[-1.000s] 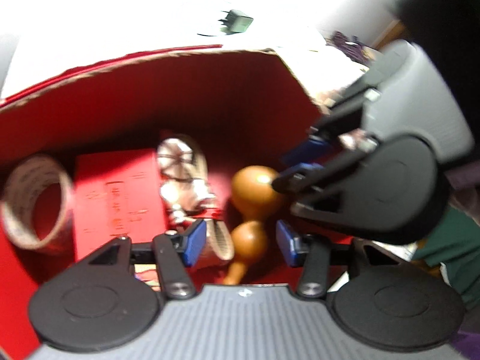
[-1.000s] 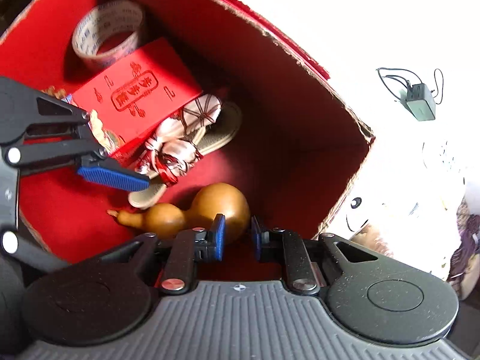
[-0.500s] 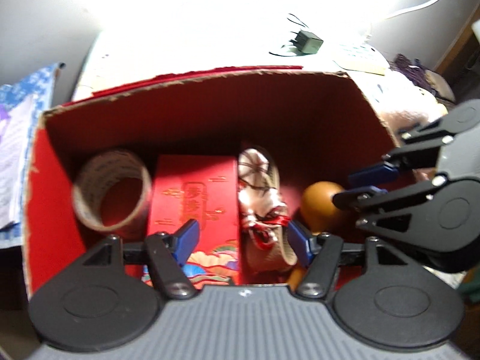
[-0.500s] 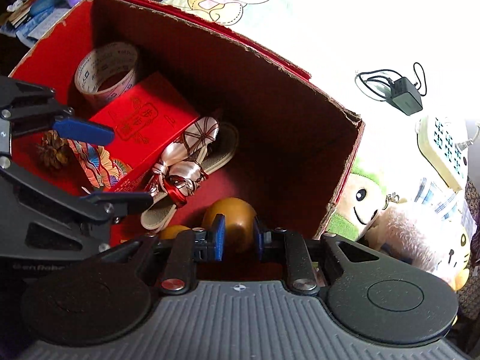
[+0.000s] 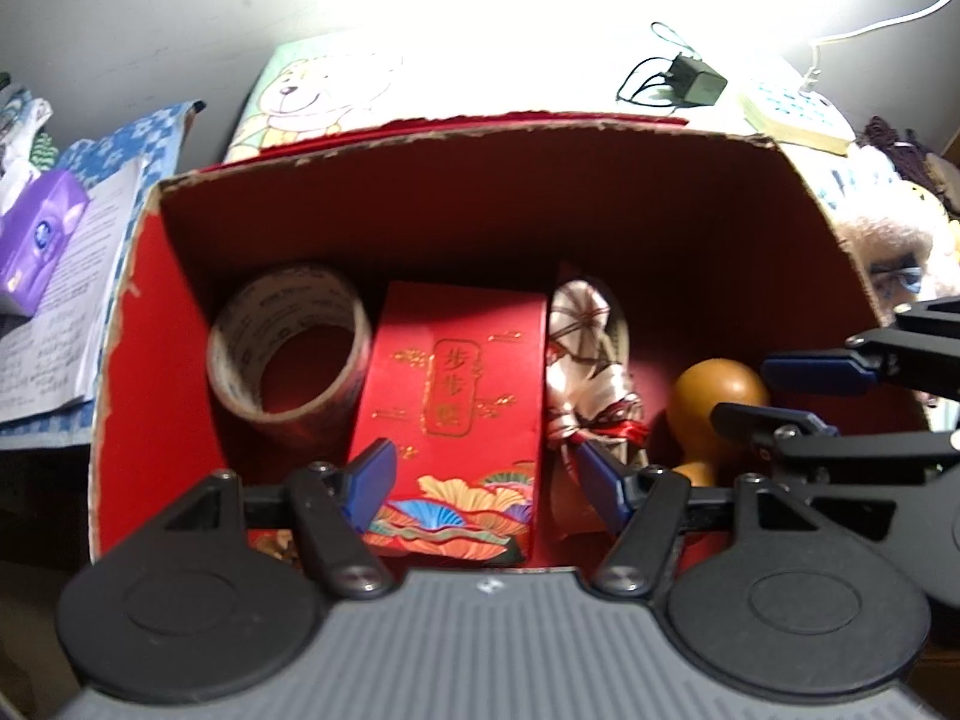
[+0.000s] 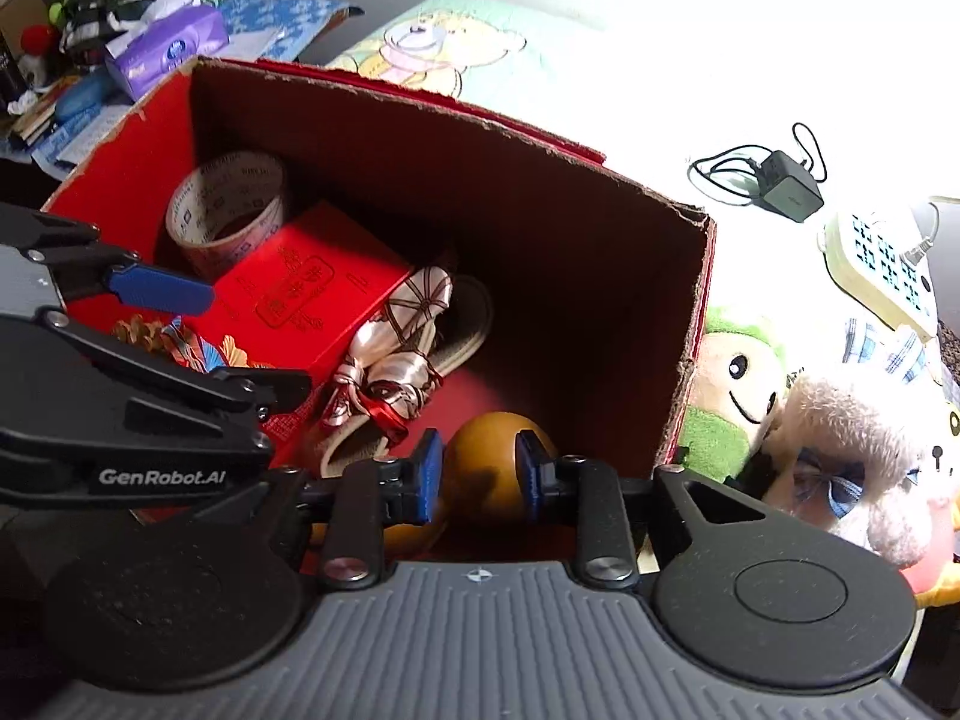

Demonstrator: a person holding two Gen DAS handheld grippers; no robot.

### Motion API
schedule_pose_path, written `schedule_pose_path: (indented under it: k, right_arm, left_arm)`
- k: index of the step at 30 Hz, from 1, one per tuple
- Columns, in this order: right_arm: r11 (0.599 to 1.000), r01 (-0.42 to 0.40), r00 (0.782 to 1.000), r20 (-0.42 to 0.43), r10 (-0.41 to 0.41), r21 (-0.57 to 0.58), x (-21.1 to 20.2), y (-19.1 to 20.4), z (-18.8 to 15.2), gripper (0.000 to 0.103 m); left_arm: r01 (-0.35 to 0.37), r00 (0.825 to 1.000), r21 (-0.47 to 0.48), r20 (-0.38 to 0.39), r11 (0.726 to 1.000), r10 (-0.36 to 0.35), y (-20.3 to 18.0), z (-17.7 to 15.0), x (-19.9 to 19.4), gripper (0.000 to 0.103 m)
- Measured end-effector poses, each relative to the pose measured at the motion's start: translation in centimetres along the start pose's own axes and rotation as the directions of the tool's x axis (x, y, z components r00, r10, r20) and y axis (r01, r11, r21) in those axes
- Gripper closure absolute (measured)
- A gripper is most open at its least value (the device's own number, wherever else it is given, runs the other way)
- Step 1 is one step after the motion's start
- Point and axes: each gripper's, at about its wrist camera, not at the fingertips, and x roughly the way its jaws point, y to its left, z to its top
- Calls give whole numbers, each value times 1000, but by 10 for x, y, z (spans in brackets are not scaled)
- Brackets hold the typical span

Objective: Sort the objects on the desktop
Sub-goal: 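Withdraw the right gripper up out of the red box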

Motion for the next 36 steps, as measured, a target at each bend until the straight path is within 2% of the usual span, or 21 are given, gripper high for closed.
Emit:
schedule_pose_path:
  k: [3, 5, 10, 21, 28, 32, 36]
  right_arm:
    - [1000, 10, 1000, 25, -10, -6, -3, 4, -4, 71]
    - [1000, 12, 999, 33, -12, -3, -4, 7, -6, 67]
    - [999, 35, 999, 30, -35, -12, -3, 15, -8, 60]
    - [998, 61, 994, 89, -63, 18, -5, 18, -17, 60]
    - [998, 28, 994, 101, -32, 49, -11, 13, -20, 63]
    - [994, -23, 994, 106, 12, 107, -19, 6, -21, 64]
    - [989, -48, 989, 146, 27, 140, -34, 0, -25, 64]
  left_arm:
    - [-25, 999, -9, -25, 1000, 24, -1, 0, 4, 35]
    - [-54, 998, -11, -37, 998, 54, -2, -1, 7, 35]
    - [-98, 994, -6, -53, 995, 98, -3, -2, 9, 36]
    - [-131, 990, -10, -62, 991, 130, -6, -4, 7, 35]
    - [-183, 983, -39, -21, 982, 182, -12, -4, -13, 33]
    - [-230, 973, -53, 23, 972, 231, -19, -4, -31, 26]
    - [-249, 966, -91, 54, 964, 254, -26, -5, -46, 22]
